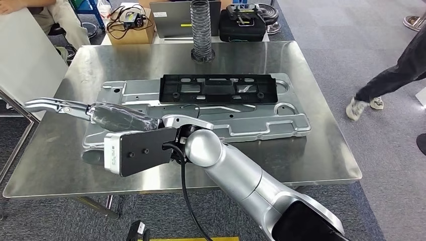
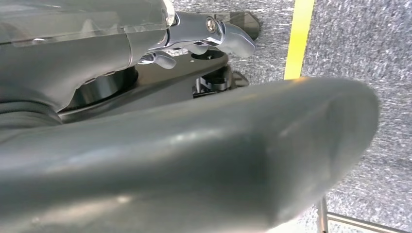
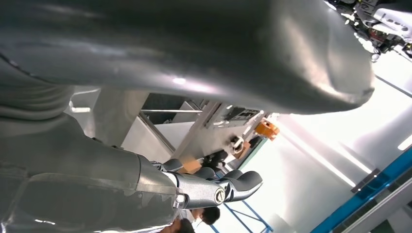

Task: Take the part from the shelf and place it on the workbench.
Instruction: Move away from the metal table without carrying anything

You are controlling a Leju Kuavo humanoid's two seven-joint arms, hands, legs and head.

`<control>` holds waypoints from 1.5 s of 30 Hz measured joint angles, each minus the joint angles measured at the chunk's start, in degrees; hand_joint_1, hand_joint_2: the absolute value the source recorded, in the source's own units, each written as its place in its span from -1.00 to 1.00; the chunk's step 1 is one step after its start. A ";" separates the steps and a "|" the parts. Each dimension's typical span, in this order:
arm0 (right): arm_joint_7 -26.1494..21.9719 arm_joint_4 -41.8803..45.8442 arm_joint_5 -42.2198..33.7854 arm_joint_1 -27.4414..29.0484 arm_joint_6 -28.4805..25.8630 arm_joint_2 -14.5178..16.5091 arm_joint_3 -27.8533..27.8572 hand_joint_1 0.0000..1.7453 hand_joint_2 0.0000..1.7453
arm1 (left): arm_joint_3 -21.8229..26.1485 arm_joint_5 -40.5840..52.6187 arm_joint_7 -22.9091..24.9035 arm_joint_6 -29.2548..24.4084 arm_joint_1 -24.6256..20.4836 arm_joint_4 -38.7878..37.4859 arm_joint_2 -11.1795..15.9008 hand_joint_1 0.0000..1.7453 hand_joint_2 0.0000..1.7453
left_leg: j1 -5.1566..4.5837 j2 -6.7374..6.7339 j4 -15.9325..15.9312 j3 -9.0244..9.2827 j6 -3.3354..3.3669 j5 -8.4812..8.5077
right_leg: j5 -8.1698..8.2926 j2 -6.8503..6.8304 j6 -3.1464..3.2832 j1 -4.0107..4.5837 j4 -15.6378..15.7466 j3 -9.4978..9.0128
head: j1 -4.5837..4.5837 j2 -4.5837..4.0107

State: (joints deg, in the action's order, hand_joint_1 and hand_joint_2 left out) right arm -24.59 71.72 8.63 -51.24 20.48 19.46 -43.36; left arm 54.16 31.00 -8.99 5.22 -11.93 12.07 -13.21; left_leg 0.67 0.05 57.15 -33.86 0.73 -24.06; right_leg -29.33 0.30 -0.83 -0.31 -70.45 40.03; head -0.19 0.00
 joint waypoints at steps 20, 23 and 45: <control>-0.01 -0.16 0.00 0.15 -0.72 -0.05 -0.07 -1.00 -1.00 | 0.01 0.24 0.69 -0.12 -0.08 0.00 -0.27 -1.00 -1.00 | 0.11 0.16 0.19 2.22 -2.07 -2.37 | 6.63 -0.38 1.38 0.29 13.01 -4.55 | -0.21 0.00; 0.02 -0.13 0.00 0.13 -0.75 -0.05 -0.07 -1.00 -1.00 | 0.01 0.23 0.76 -0.17 -0.03 -0.01 -0.31 -1.00 -1.00 | 0.11 0.15 0.02 1.81 -0.87 -1.45 | 6.60 -0.35 0.37 0.17 12.69 -4.11 | -0.20 0.00; 0.56 0.63 0.44 0.46 -1.01 -0.49 -0.07 -1.00 -1.00 | -0.02 0.95 1.05 -0.33 -0.14 0.00 -0.57 -1.00 -1.00 | 0.13 0.00 16.50 -7.09 -3.03 -7.83 | 5.59 -0.60 2.57 0.08 13.73 -5.64 | -0.50 0.00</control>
State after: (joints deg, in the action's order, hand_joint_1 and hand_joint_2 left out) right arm -24.03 72.35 9.08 -50.77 19.47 18.97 -43.43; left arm 54.14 31.95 -7.94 4.90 -12.06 12.07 -13.78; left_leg 0.80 0.05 73.65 -40.96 -2.30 -31.90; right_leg -23.74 -0.30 1.73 -0.22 -56.73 34.39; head -0.69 0.00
